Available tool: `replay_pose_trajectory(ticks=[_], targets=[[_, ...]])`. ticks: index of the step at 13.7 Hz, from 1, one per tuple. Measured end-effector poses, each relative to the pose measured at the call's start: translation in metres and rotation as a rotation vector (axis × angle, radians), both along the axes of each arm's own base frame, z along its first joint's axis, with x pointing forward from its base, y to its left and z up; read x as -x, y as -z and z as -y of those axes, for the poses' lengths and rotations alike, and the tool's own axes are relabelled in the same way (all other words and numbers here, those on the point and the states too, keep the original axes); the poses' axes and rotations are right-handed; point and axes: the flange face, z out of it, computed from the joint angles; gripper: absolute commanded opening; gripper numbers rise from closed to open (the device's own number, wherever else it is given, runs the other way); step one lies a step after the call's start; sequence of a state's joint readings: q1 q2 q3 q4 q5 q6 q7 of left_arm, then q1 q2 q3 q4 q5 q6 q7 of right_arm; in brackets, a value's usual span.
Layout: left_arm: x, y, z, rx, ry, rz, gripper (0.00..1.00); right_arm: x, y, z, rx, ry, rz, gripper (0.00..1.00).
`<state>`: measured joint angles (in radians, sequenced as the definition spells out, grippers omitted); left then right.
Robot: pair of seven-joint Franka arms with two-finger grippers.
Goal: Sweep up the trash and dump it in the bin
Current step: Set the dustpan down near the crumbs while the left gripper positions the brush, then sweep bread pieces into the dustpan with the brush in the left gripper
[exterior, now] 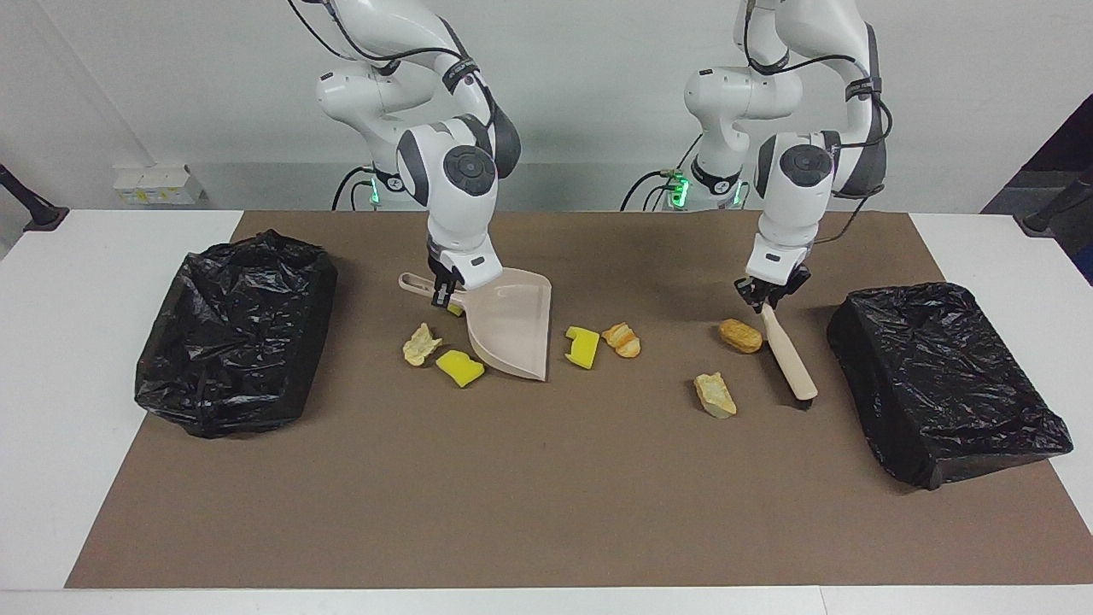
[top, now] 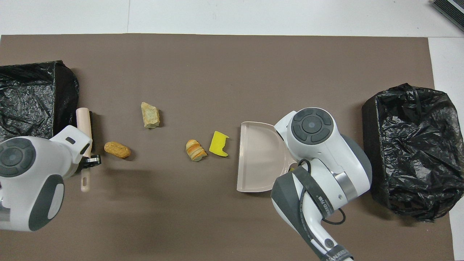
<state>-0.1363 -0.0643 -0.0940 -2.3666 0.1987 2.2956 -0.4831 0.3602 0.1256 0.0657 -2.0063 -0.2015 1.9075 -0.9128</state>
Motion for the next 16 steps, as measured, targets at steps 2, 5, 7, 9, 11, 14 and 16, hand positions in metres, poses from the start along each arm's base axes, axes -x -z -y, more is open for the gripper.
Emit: replay_pose_trajectory(ticks=[2,5,7,9,11,14,16], targets=[[0.000,0.001,0.026,0.032,0.020,-0.005,0.00,-0.001,0.001,-0.001,-0.002,-0.001,0.002,0.00],[0.014,-0.001,0.075,0.081,0.076,-0.014,0.00,-0.001,0.001,-0.001,-0.009,0.007,0.005,0.00],[0.021,-0.003,0.097,0.101,0.107,-0.018,0.00,-0.001,0.000,-0.002,-0.018,0.013,0.005,0.00],[0.026,-0.004,0.114,0.134,0.133,-0.022,0.00,-0.001,0.000,-0.003,-0.021,0.015,0.005,0.00],[0.029,-0.008,0.134,0.164,0.170,-0.021,0.00,-0.001,0.000,-0.003,-0.021,0.017,0.005,0.00],[0.038,0.000,0.178,0.183,0.246,-0.023,0.00,-0.001,0.000,-0.003,-0.022,0.020,0.005,0.00],[0.047,0.003,0.202,0.194,0.284,-0.026,0.00,-0.001,0.000,-0.003,-0.022,0.022,0.006,0.00]])
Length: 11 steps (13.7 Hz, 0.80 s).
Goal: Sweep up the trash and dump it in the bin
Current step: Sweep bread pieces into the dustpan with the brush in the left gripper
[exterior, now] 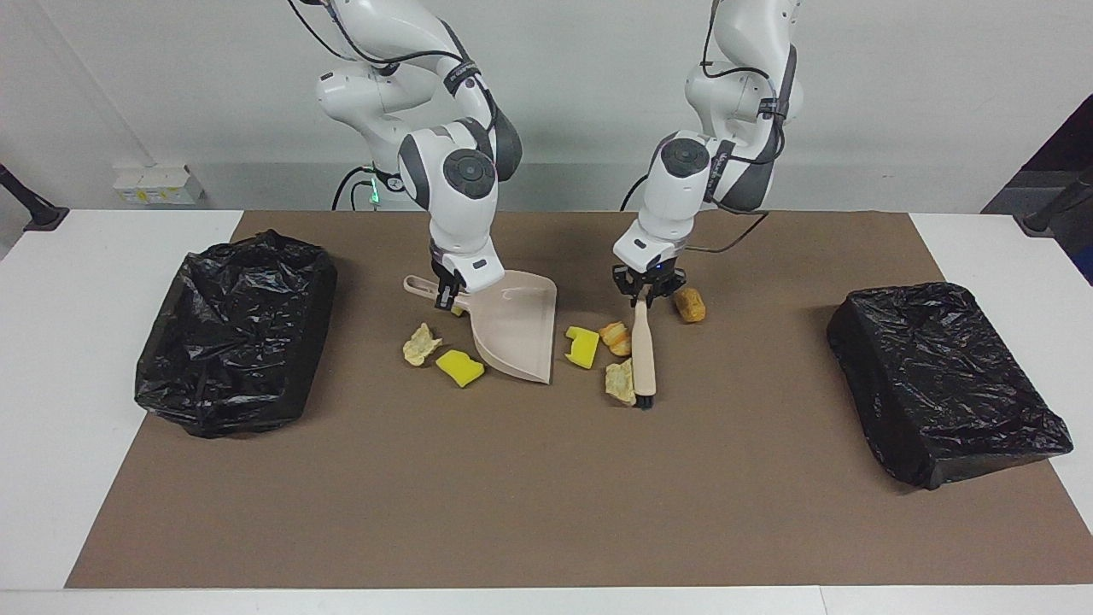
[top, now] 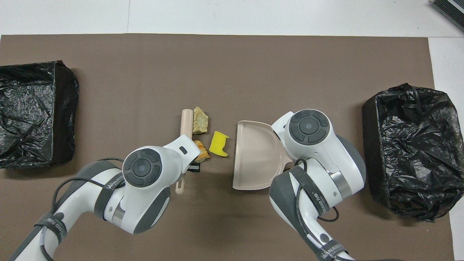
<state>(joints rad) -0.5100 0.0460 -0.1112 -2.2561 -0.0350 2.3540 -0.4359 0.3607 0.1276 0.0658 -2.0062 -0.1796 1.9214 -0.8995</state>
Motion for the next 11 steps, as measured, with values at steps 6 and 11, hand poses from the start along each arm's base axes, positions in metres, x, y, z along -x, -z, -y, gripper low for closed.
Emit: replay_pose_trajectory(ticks=[6,11], targets=[[0.063,-0.011,0.083,0.067,0.087,-0.020,0.00,0.000,0.000,0.001,0.000,0.003,0.000,0.00],[0.085,-0.046,0.125,0.127,0.030,-0.002,0.00,0.000,0.000,0.000,0.000,0.002,0.000,0.00]])
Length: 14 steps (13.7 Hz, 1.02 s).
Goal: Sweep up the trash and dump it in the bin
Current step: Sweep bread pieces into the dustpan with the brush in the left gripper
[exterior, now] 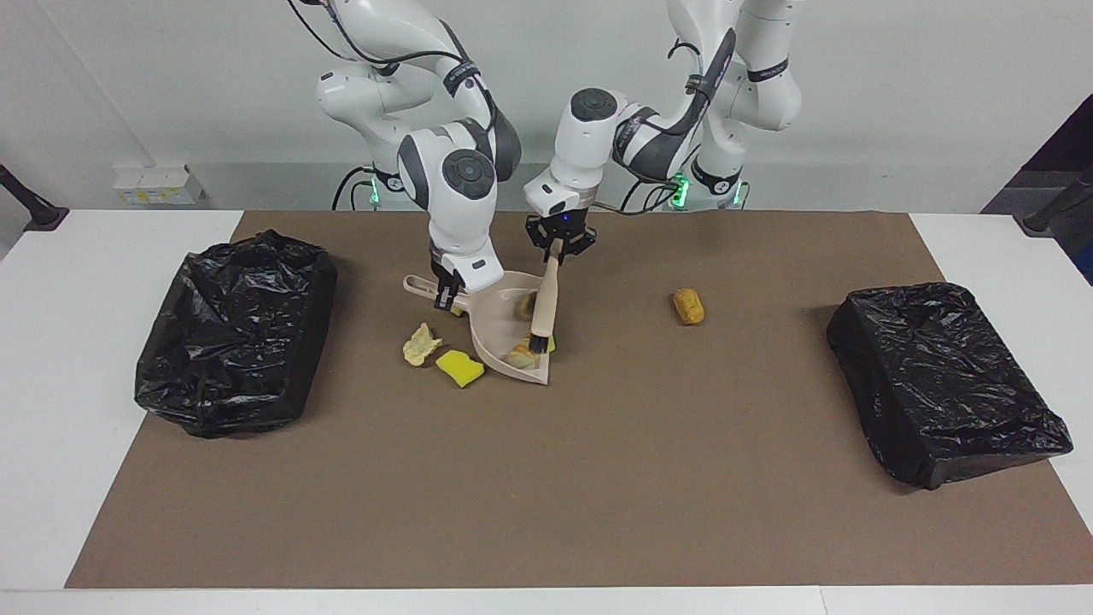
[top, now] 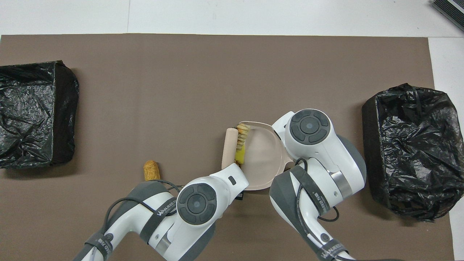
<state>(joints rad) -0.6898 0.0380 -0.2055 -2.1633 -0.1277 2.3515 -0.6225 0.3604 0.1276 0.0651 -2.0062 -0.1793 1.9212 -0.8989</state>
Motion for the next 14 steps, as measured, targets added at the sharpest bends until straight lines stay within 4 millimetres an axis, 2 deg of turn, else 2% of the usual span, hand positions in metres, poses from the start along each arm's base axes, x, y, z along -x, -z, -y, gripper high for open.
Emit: replay_pose_trajectory(ticks=[3,5,7,9,11,14], targets=[[-0.015,-0.042,-0.002,-0.009,-0.060,-0.033,0.00,0.000,0.000,0.000,-0.001,0.001,0.000,0.00],[-0.030,-0.077,-0.021,-0.021,-0.118,-0.048,0.00,0.000,0.000,0.000,-0.003,0.003,-0.001,0.00],[-0.039,-0.095,-0.047,-0.048,-0.190,-0.075,0.00,0.000,0.000,-0.001,-0.006,0.005,-0.002,0.00],[-0.052,-0.095,-0.077,-0.099,-0.254,-0.128,0.00,0.000,0.000,-0.001,-0.007,0.006,-0.003,0.00],[-0.069,-0.086,-0.112,-0.153,-0.321,-0.188,0.00,0.000,0.000,0.000,-0.007,0.007,-0.003,0.00],[-0.098,-0.070,-0.180,-0.252,-0.431,-0.243,0.00,0.000,0.001,0.002,-0.007,0.011,-0.005,0.00]])
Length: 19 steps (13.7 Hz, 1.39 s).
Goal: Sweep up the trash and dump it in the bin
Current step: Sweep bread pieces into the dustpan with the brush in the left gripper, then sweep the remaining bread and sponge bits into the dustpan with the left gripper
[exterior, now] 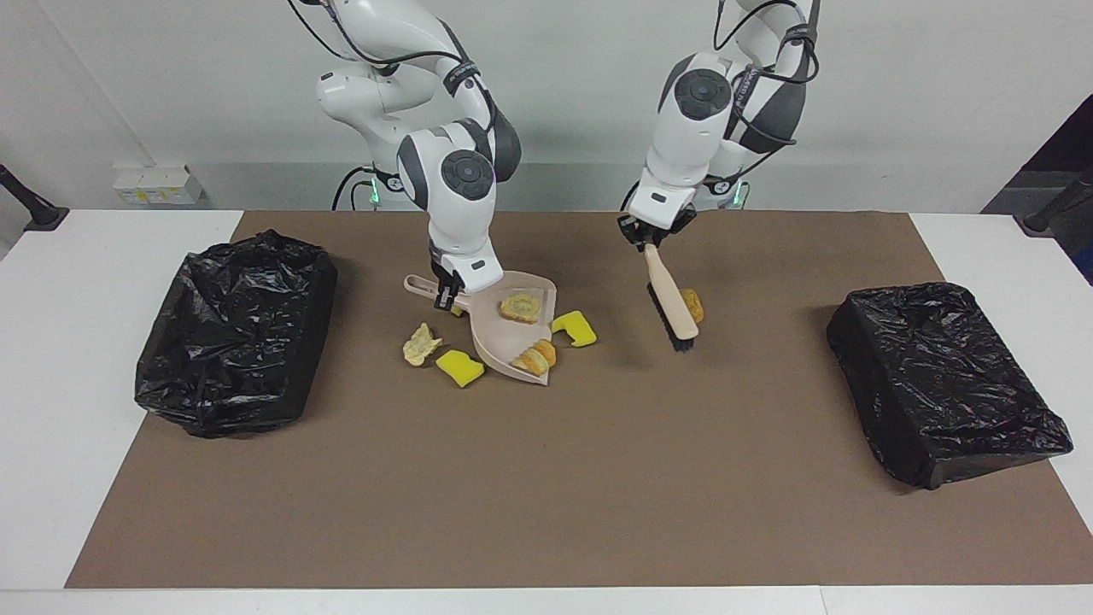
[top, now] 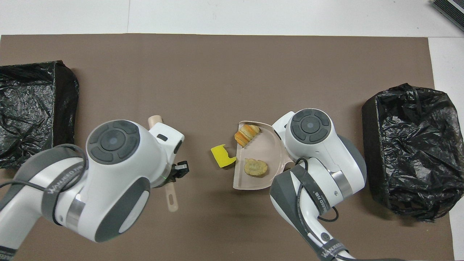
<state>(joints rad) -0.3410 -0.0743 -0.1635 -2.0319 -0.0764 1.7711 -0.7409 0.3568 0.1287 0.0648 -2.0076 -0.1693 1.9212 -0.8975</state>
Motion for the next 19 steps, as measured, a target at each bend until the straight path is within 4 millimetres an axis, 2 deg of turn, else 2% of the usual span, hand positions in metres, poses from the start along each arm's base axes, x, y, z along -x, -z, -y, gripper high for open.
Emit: replay_pose_trajectory(ticks=[2,3,5,7,9,10,14,19], targets=[[-0.003,0.012,-0.033,-0.038,-0.068,-0.039,0.00,0.000,0.000,0.000,-0.001,0.001,0.000,0.00],[0.004,0.020,-0.045,-0.056,-0.094,-0.062,0.00,0.000,0.000,0.000,-0.002,0.001,0.002,0.00],[0.033,0.042,-0.058,-0.101,-0.122,-0.110,0.00,-0.002,0.001,0.001,-0.010,0.000,0.015,0.00],[0.073,0.068,-0.056,-0.149,-0.140,-0.127,0.00,-0.003,0.004,0.003,-0.014,0.003,0.020,0.00],[0.106,0.089,-0.034,-0.169,-0.148,-0.079,0.00,-0.004,0.006,0.005,-0.019,0.004,0.029,0.00],[0.114,0.095,-0.022,-0.160,-0.138,-0.053,0.00,-0.005,0.007,0.004,-0.024,0.002,0.036,0.00],[0.104,0.109,0.002,-0.046,-0.055,-0.004,0.00,-0.005,0.013,0.002,-0.048,0.013,0.037,0.00],[0.075,0.104,0.029,0.113,0.175,0.026,0.00,-0.005,0.016,0.001,-0.052,0.014,0.034,0.00]])
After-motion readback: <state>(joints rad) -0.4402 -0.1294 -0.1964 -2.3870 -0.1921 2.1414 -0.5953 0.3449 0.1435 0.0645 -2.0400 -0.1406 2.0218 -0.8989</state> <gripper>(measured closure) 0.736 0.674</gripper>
